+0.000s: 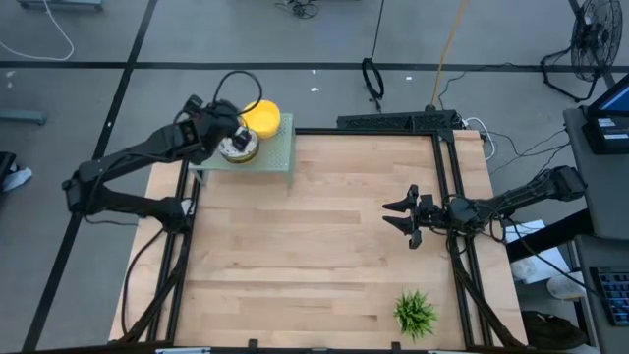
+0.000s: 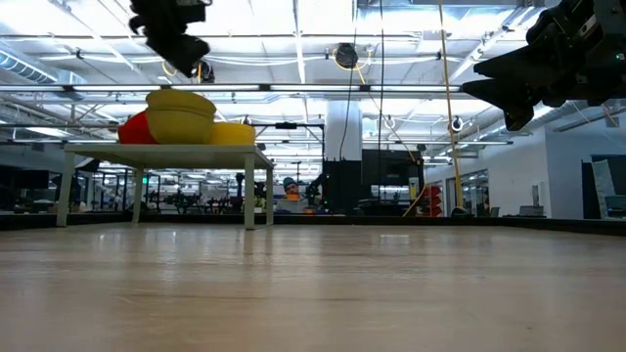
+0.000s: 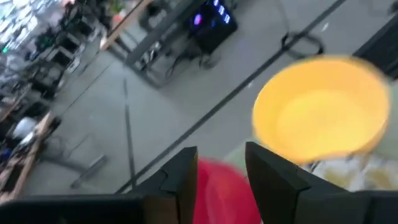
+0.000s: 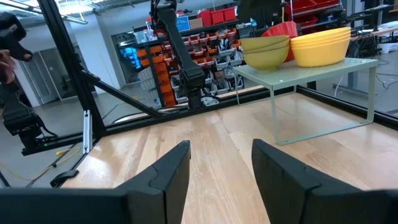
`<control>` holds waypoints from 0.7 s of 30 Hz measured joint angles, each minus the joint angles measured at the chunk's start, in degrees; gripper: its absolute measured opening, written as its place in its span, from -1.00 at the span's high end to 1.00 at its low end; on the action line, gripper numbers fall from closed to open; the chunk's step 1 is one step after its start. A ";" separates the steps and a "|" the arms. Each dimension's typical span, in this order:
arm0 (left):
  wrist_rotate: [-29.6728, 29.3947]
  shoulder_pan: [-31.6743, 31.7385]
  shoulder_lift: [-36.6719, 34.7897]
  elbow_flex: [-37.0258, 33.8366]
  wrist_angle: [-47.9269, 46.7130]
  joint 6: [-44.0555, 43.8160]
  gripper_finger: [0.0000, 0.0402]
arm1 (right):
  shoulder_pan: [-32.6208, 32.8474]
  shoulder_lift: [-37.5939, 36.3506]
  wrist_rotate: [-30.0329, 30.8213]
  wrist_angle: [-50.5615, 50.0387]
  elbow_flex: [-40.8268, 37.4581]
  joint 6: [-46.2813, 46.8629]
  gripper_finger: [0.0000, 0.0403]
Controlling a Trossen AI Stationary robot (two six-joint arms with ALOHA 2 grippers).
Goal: Pick & Place Mini bowls
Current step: Adjust the red bowls on the shelf
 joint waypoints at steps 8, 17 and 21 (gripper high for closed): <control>0.40 1.81 1.14 0.00 -13.02 -8.16 0.39 | 0.01 0.00 0.00 0.00 0.01 0.00 0.20; 1.40 4.63 4.09 0.00 -14.01 -10.11 0.39 | 0.01 0.00 0.00 0.02 -0.01 0.00 0.20; 1.70 6.02 5.91 0.00 -14.38 -9.84 0.39 | -0.02 0.00 0.00 0.01 0.01 0.00 0.20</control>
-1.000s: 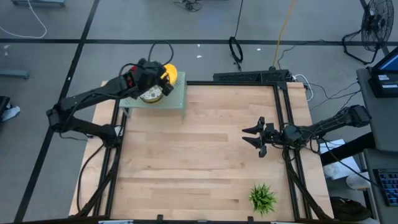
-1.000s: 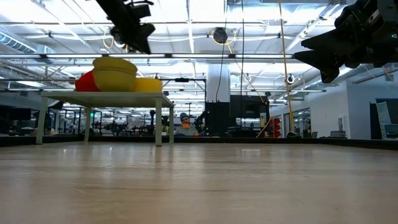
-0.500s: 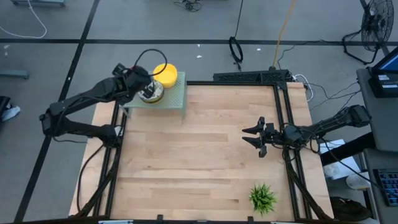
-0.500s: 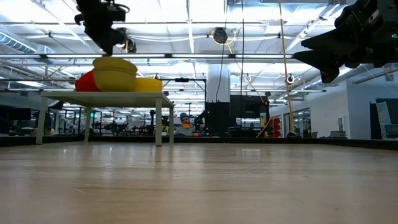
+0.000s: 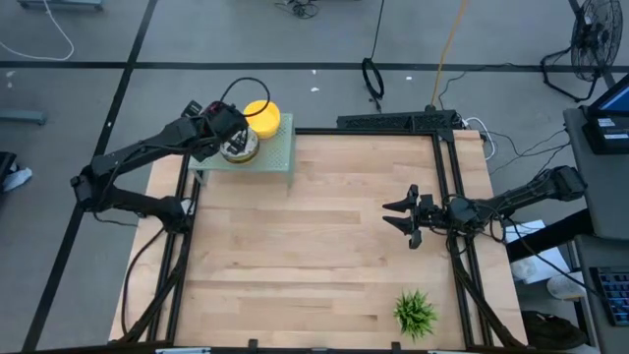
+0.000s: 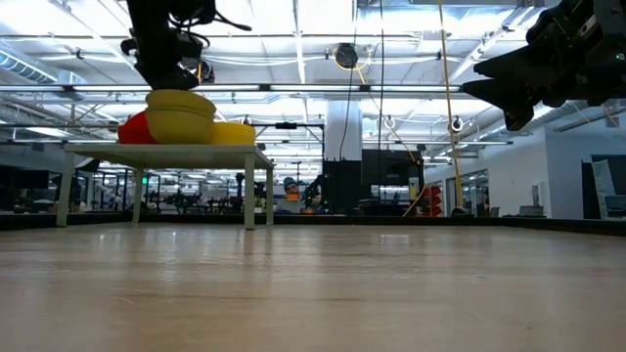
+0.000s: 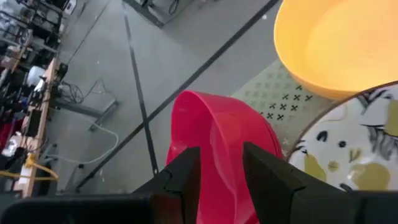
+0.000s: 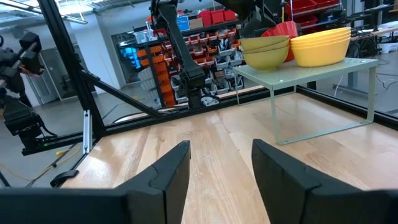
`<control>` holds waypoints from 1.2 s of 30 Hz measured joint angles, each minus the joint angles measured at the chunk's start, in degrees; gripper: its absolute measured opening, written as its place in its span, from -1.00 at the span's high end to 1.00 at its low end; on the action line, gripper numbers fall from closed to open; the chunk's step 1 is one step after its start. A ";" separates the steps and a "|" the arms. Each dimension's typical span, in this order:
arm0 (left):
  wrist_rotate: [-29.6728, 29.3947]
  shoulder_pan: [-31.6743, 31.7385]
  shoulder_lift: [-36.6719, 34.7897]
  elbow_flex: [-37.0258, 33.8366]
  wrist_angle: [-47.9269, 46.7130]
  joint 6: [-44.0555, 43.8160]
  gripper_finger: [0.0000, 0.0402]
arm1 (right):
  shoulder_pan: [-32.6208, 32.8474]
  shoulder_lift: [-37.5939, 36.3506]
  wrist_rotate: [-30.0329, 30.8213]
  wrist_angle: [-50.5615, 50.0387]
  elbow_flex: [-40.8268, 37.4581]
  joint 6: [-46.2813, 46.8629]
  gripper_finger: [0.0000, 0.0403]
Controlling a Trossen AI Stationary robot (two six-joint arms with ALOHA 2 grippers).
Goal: Pick & Place Mini bowls
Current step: Adjust the red bowls on the shelf
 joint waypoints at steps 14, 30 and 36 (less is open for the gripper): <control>6.97 2.31 2.70 0.00 0.97 3.23 0.39 | 0.01 0.00 0.00 -0.04 -0.02 0.00 0.20; -0.60 2.31 -2.54 0.00 6.77 5.36 0.39 | 0.02 0.00 0.00 -0.02 -0.01 0.00 0.20; -0.53 2.94 -1.70 0.02 6.86 5.00 0.39 | 0.02 0.00 0.00 -0.02 0.00 0.00 0.20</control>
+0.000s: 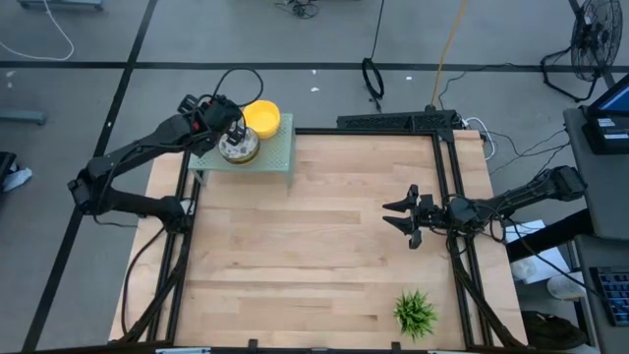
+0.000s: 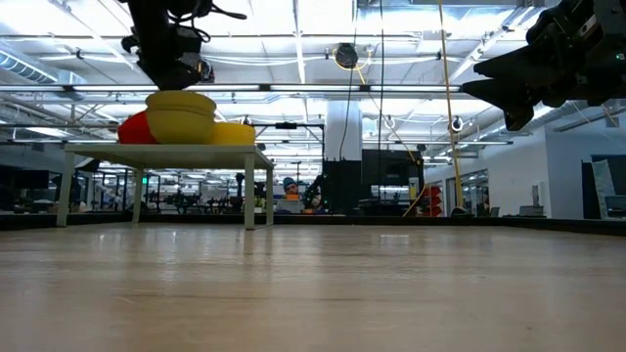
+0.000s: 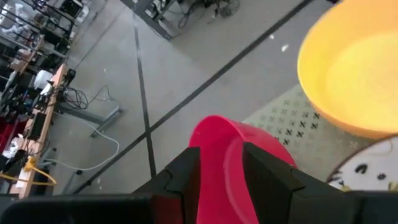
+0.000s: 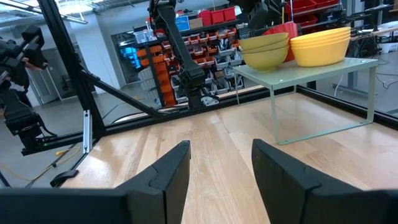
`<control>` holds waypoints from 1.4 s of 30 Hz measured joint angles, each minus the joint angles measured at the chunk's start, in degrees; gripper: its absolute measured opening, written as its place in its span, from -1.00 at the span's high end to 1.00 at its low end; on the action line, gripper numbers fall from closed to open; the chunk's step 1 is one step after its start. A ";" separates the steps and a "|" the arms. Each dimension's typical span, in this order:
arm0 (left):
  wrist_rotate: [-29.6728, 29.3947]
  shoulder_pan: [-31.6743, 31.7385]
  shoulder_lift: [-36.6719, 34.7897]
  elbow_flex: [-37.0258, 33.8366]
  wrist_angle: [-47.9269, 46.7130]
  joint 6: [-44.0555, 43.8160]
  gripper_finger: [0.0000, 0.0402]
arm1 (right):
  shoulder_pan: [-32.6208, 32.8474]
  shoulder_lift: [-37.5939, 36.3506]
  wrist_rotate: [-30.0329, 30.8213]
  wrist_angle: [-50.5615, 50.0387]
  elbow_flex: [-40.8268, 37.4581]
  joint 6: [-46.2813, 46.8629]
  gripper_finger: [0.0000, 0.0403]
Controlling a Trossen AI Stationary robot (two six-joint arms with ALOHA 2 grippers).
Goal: Pick & Place Mini bowls
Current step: Adjust the red bowls on the shelf, then return to Home Position
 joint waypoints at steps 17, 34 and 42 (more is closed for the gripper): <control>7.90 1.88 5.08 0.00 -2.43 1.05 0.39 | 0.00 -0.01 0.00 0.00 0.00 0.00 0.20; 7.65 0.48 -1.96 0.00 -4.43 -3.09 0.39 | -0.02 0.00 0.00 0.01 -0.01 0.00 0.20; 24.35 -3.00 -13.36 0.00 -6.07 -12.32 0.39 | 0.00 -0.02 0.00 0.01 -0.02 0.00 0.20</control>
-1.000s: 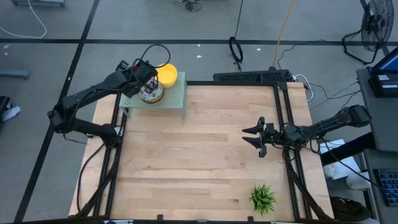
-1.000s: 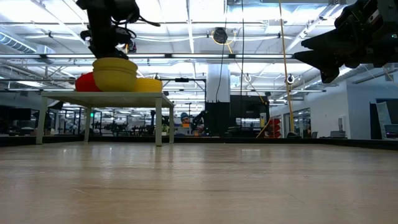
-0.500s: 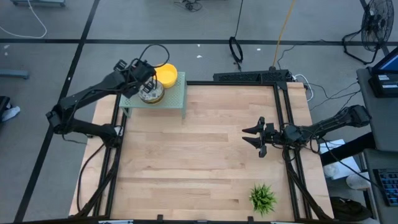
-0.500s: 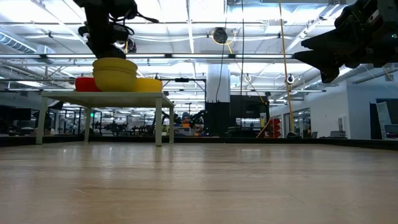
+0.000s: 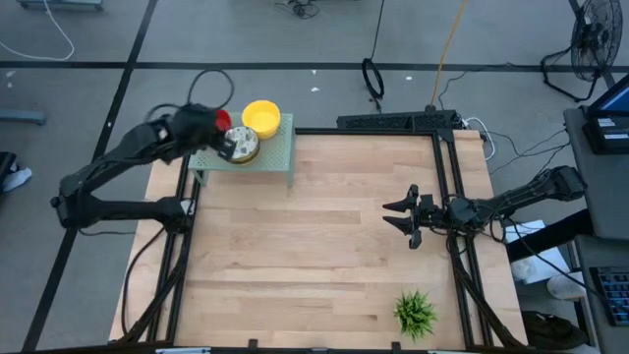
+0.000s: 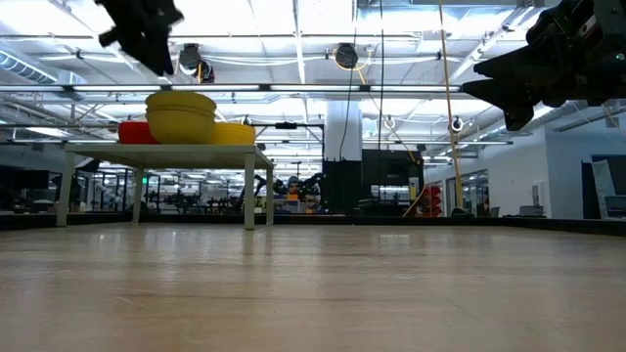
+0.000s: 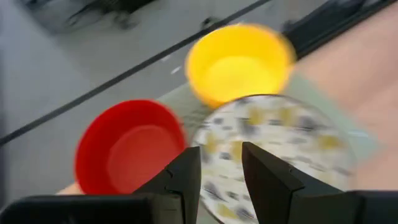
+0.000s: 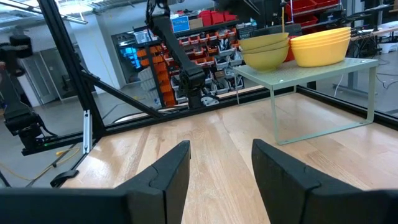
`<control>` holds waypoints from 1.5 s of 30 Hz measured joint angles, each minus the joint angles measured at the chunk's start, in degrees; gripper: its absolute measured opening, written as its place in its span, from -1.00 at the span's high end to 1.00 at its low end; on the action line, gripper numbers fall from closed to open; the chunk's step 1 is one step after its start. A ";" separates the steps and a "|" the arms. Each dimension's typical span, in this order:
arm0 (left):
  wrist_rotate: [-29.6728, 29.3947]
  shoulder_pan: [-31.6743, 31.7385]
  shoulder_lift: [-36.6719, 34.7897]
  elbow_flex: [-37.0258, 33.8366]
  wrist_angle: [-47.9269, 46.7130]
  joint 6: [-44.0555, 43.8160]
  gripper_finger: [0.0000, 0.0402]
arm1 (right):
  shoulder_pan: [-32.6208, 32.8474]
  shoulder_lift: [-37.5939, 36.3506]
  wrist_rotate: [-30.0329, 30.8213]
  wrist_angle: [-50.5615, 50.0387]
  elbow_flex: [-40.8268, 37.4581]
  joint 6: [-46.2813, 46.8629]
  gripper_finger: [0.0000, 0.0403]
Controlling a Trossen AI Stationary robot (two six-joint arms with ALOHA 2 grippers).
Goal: Pick & Place Mini bowls
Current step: Return to Home Position
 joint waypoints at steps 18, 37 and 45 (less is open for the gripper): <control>1.63 -35.61 -19.58 -13.35 18.78 -6.56 0.39 | 0.00 0.00 0.00 0.00 0.02 0.00 0.20; 0.55 -53.05 -17.63 -44.40 64.61 -4.16 0.39 | 0.00 0.01 0.00 -0.02 0.02 0.00 0.20; -6.39 -56.78 -17.63 -53.81 75.01 -4.03 0.39 | 0.00 0.00 0.00 0.00 0.00 0.00 0.20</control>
